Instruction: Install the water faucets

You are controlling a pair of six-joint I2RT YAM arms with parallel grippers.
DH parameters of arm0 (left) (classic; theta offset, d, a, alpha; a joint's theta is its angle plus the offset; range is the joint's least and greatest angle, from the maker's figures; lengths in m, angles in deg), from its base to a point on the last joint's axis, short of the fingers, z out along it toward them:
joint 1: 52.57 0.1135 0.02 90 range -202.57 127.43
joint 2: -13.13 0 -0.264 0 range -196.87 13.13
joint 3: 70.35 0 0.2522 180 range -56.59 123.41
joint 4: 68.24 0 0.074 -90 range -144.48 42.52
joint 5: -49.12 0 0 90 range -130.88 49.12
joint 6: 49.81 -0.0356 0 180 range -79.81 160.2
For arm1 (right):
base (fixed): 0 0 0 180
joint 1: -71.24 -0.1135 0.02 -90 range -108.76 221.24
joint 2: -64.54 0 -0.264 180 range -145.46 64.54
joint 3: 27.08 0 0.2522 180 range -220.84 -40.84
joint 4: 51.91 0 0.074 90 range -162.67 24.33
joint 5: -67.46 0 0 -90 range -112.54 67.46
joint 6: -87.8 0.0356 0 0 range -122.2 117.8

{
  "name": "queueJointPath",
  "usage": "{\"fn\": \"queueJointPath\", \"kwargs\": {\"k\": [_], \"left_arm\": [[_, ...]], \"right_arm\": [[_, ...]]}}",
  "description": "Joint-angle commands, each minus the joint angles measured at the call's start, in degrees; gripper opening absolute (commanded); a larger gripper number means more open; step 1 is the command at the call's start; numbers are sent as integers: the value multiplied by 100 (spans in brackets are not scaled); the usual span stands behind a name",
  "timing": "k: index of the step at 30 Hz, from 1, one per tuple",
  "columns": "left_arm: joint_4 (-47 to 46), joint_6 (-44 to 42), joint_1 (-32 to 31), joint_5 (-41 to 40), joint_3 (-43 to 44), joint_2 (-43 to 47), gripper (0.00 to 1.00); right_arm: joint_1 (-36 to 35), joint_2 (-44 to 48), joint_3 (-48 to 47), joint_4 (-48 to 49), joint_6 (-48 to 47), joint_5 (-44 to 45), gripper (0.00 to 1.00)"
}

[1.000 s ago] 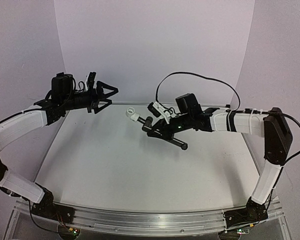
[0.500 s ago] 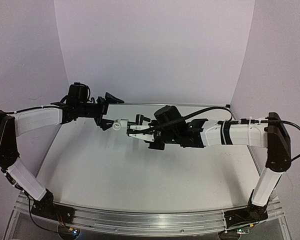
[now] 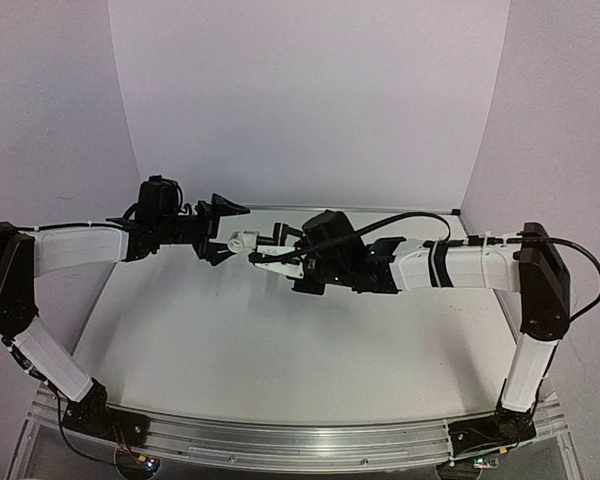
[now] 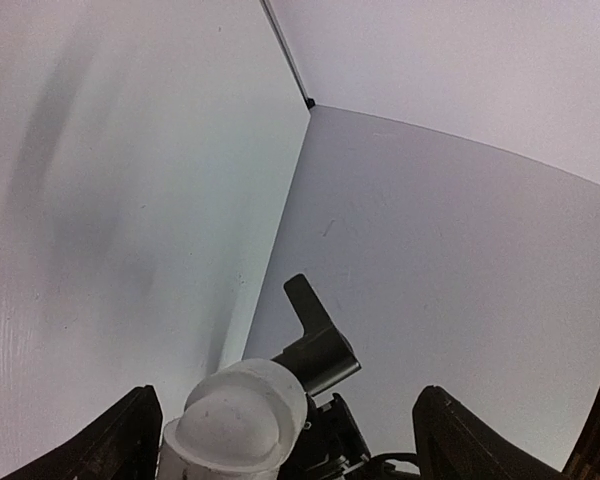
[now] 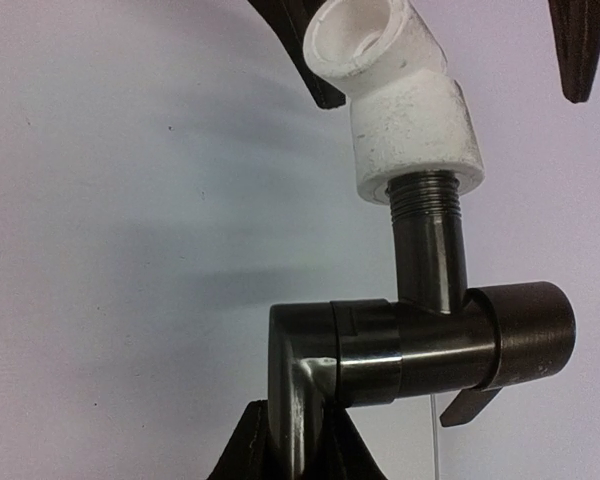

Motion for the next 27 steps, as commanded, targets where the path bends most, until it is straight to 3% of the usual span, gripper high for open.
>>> {"fn": "queueJointPath", "kwargs": {"k": [1,9,13,22,27], "left_arm": [[-1737,114,-50,201,-483,280,86],[-1464,-738,-60,283,-408,350,49],[-1252,-1514,-63,420,-229,368,29],[-1898,-2965,-133,1287,-16,289,19],[-2696,-3273,-220,2133,74,206,18]], "right_arm": [[-6,5,-633,455,467,-76,0],[17,-41,-874,139,1020,-841,0],[217,71,-958,-199,1639,-2043,0],[1250,261,-1103,-285,3858,-6498,0],[1363,5,-1469,-231,4755,-8221,0]]}}
